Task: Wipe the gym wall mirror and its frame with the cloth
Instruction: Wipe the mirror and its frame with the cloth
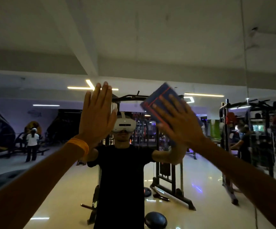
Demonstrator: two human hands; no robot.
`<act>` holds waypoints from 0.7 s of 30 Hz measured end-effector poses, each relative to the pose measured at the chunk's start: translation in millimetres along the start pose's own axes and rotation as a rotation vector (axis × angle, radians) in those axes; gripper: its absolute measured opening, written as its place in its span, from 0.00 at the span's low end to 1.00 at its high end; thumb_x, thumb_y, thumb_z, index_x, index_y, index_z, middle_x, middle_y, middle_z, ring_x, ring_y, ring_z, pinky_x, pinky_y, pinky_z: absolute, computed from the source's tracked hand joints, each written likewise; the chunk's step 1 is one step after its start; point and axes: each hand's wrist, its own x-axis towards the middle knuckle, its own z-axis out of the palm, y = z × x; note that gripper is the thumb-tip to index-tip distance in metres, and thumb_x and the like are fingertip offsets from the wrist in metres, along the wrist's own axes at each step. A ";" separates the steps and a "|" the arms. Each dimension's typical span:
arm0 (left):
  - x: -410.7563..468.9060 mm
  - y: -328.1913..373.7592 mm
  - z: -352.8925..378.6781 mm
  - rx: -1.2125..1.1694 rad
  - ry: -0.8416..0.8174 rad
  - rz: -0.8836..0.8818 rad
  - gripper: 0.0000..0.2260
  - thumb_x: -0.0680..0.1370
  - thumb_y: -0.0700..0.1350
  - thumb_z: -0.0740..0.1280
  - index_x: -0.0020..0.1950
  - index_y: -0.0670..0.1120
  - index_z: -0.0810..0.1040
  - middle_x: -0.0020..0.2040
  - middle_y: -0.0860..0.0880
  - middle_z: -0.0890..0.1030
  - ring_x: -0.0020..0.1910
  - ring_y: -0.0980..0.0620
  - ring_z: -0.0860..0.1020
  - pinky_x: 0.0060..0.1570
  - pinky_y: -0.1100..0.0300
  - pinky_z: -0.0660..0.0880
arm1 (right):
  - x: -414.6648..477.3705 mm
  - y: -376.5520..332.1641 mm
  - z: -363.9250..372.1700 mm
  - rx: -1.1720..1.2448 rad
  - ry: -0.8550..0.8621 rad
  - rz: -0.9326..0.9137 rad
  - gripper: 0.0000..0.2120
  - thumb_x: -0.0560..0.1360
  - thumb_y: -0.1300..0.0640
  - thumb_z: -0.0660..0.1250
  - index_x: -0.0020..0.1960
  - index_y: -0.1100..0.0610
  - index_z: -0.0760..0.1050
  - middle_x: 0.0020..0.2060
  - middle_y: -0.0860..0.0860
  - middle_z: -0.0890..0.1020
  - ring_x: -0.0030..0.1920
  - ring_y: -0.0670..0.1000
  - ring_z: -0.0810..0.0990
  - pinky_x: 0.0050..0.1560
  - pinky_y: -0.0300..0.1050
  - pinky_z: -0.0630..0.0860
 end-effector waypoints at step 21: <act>-37.7 1.2 -1.2 -0.035 -0.006 0.032 0.31 0.85 0.55 0.50 0.84 0.41 0.54 0.84 0.41 0.53 0.84 0.41 0.49 0.81 0.38 0.48 | 27.1 -68.8 4.5 0.092 0.059 0.139 0.29 0.86 0.39 0.42 0.85 0.47 0.49 0.84 0.54 0.51 0.84 0.59 0.46 0.80 0.68 0.48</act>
